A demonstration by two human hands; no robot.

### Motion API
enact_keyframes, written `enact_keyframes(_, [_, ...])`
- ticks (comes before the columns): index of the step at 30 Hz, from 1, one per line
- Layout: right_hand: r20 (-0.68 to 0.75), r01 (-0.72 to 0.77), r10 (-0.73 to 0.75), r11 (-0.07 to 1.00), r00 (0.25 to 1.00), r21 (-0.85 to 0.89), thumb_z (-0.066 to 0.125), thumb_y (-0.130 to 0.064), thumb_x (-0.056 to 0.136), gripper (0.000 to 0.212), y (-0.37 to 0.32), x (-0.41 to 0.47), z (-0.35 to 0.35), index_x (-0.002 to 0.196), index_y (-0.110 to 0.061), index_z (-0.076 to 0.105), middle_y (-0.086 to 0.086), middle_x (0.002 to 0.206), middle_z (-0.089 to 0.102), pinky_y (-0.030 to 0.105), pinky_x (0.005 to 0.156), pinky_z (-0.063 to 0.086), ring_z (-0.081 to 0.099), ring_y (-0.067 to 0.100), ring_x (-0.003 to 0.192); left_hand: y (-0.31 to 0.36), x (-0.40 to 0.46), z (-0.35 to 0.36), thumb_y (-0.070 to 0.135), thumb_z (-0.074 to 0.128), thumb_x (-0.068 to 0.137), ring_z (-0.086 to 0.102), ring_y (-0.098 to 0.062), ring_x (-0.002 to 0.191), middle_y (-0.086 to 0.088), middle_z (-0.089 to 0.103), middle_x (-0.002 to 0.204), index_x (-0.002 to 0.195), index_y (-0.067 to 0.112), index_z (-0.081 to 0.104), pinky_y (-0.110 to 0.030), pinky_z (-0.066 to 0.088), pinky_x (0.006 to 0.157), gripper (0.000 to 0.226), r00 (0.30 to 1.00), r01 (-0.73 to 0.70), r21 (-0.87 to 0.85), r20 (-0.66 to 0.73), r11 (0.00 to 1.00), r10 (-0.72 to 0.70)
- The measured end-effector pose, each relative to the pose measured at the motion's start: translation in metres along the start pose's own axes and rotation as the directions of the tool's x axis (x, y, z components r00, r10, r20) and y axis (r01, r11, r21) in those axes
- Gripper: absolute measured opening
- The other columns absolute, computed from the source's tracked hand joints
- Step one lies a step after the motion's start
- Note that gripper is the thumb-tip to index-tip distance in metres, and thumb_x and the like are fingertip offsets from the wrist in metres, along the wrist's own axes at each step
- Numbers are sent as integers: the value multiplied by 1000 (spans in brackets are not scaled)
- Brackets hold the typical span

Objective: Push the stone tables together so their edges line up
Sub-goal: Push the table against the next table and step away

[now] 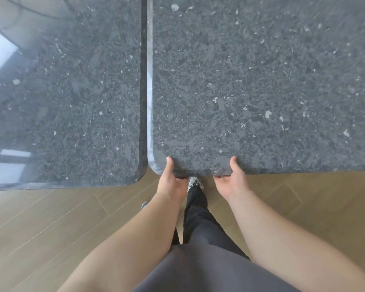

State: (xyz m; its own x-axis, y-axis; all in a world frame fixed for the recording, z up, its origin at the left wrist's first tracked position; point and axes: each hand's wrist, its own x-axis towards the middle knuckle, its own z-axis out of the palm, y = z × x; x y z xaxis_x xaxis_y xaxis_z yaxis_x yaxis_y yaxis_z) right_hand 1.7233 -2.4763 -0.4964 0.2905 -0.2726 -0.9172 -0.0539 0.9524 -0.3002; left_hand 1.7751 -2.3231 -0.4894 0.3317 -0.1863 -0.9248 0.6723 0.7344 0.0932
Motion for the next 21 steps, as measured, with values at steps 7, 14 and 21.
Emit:
enact_keyframes(7, [40, 8, -5, 997, 999, -75, 63, -37, 97, 43, -4, 1, -7, 124, -5, 57, 18, 122, 67, 48, 105, 50, 65, 31, 113, 5, 1, -5, 36, 66, 98, 70, -33, 89, -16, 75, 92, 109, 8, 58, -47, 58, 86, 31, 1000, 20, 97, 9, 995, -21])
enact_keyframes(14, [65, 63, -57, 993, 996, -96, 61, -35, 99, 30, 0, 6, -9, 114, -8, 61, 11, 108, 71, 40, 73, 56, 68, 25, 102, 7, 9, -9, 36, 63, 100, 68, -34, 103, -16, 69, 114, 114, 9, 57, -51, 53, 95, 31, 999, -20, 121, 52, 993, 14])
enact_keyframes(21, [100, 97, -84, 986, 991, -133, 58, -32, 101, 25, 1, 5, -16, 107, -8, 60, 12, 109, 70, 42, 98, 54, 68, 25, 103, 3, 15, -16, 32, 56, 105, 54, -37, 134, -17, 54, 148, 141, 7, 46, -56, 40, 114, 46, 994, -56, 123, 100, 991, 43])
